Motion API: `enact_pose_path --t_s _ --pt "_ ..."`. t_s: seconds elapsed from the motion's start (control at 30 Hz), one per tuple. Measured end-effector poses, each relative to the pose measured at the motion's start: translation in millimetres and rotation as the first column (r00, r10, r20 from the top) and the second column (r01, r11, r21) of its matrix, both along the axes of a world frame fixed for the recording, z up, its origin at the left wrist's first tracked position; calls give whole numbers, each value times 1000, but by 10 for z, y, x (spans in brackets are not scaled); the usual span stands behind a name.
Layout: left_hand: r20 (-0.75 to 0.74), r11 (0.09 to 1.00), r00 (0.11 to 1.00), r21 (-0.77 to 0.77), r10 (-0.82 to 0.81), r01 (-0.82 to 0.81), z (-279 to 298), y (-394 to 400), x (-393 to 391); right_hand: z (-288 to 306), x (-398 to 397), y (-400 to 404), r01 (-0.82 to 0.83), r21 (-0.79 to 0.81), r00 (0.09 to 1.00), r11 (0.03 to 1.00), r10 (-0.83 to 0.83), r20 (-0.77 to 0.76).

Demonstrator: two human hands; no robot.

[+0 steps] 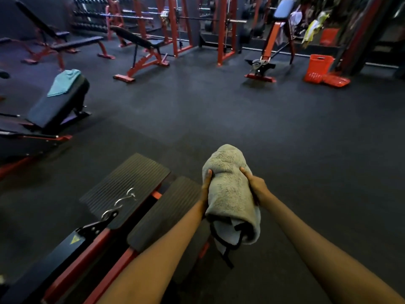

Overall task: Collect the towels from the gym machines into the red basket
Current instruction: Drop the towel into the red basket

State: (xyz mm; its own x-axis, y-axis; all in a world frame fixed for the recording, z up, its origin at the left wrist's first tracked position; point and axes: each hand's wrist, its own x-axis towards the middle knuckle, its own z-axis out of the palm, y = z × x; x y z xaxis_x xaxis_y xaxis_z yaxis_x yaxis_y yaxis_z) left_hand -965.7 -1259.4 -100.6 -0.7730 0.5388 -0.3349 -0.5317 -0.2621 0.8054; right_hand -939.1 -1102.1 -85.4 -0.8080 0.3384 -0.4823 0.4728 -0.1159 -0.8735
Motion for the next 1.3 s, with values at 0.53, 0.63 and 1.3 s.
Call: enact_pose_path --t_s 0.53,0.63,1.3 --pt "61 964 966 80 250 -254 -115 2509 -2290 57 -2641 2504 -287 70 957 955 289 -20" --pt "74 956 953 11 293 -294 -173 2602 -2754 -35 -3203 2668 -340 93 939 936 343 -20" --pt "38 597 596 -5 802 -802 -279 2229 -6737 -49 -7709 1963 -689 74 721 721 692 -33"
